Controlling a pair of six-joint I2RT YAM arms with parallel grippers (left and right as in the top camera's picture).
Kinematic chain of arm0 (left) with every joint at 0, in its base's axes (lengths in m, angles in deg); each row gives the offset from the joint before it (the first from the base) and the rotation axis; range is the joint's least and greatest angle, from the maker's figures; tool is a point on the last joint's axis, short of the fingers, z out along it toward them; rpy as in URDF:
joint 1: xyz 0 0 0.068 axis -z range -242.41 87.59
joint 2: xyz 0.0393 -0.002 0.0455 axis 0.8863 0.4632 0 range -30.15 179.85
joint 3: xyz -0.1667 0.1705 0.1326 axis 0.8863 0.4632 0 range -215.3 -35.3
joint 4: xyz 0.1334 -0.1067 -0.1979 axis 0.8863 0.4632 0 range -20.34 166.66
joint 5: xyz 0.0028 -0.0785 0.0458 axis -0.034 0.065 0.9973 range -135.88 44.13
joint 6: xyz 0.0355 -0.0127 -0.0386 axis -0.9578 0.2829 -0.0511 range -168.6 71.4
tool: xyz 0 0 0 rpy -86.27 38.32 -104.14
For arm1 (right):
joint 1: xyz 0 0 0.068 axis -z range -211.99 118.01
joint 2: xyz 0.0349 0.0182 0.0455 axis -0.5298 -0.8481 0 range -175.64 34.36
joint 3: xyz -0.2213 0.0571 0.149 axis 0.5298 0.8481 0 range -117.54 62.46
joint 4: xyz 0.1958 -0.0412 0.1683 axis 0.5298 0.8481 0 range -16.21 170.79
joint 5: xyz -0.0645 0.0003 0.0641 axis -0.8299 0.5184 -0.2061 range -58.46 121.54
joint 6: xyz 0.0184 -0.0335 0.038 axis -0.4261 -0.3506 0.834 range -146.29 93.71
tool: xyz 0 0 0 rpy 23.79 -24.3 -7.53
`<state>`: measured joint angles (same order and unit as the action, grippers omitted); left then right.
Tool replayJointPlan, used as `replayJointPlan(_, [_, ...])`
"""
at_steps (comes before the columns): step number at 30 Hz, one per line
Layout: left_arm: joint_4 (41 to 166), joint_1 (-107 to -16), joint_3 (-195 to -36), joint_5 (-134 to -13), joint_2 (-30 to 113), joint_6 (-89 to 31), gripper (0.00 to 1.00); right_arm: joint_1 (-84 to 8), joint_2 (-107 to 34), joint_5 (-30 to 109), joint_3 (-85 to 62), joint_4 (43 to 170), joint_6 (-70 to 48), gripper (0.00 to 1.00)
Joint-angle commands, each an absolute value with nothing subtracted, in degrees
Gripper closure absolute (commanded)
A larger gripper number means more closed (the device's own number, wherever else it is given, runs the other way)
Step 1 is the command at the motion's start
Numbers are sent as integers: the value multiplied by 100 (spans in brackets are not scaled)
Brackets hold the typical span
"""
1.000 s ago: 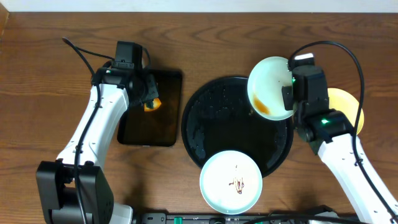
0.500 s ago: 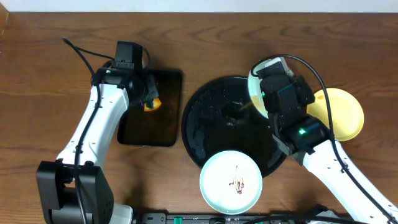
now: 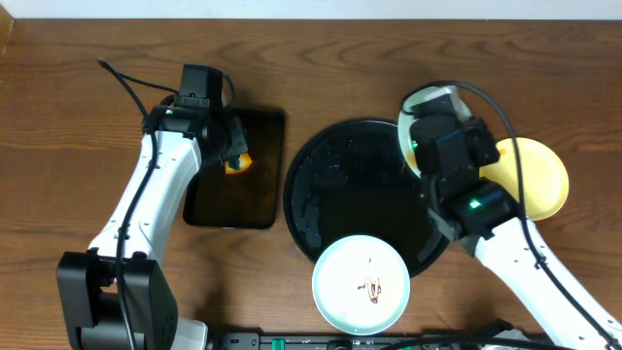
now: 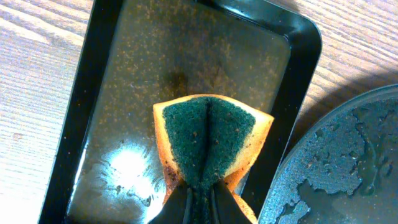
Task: Clean dirty plates on tray and stack at the side
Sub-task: 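Carry the pale blue plate right and stack it on the yellow plate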
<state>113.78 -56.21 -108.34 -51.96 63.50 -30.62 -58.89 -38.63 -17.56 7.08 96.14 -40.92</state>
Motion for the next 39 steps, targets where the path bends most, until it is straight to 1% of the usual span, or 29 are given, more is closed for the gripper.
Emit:
replayJointPlan(1, [11376,-5641,-10827,-5236,6407,-3115,92,-5323,-3798,-1518,700,9804,-2861,99])
replayJointPlan(4, [11380,-5639,-10827,-5236,6407,-3115,92,-4641,-3798,-1068,700,9885,-2429,99])
replayJointPlan(11, [11382,-5639,-10827,-5236,6407,-3115,92,-2669,-3824,-16,704,10154,-1478,99])
replayJointPlan(14, [11382,-5639,-10827,-5236,6407,-3115,92,-1965,-3988,392,708,10348,-1272,99])
replayJointPlan(18, [11382,-5639,-10827,-5236,6407,-3115,92,-1336,-4440,821,711,10375,-1168,99])
replayJointPlan(23, [11395,-5639,-10825,-5236,6407,-3117,92,-1096,-4884,956,711,10222,-1150,99])
replayJointPlan(24, [11400,-5639,-10825,-5236,6407,-3117,92,-1098,-4921,998,711,10173,-1150,97])
replayJointPlan(25, [11400,-5639,-10825,-5236,6407,-3117,92,-1098,-4934,1109,711,10117,-1152,92])
replayJointPlan(26, [11398,-5639,-10814,-5236,6407,-3117,92,-1098,-4934,1253,711,10060,-1154,82])
replayJointPlan(27, [11393,-5639,-10801,-5236,6409,-3136,92,-1098,-4915,1494,706,9983,-1157,65])
replayJointPlan(29, [11373,-5639,-10771,-5236,6409,-3274,92,-1100,-4869,1981,706,9896,-1229,54])
replayJointPlan(31, [11378,-5639,-10742,-5236,6418,-3493,92,-1109,-4784,2812,704,9867,-1434,50])
replayJointPlan(34, [11376,-5639,-10683,-5233,6418,-3571,92,-1200,-4646,4700,704,10053,-1710,46])
replayJointPlan(36, [11376,-5639,-10644,-5236,6418,-3571,92,-1349,-4624,5977,704,10410,-2013,44])
replayJointPlan(38, [11373,-5639,-10602,-5233,6418,-3569,92,-1627,-4635,6674,706,11019,-2304,44])
replayJointPlan(39, [11373,-5639,-10580,-5233,6418,-3569,92,-1799,-4637,6740,706,11347,-2446,44])
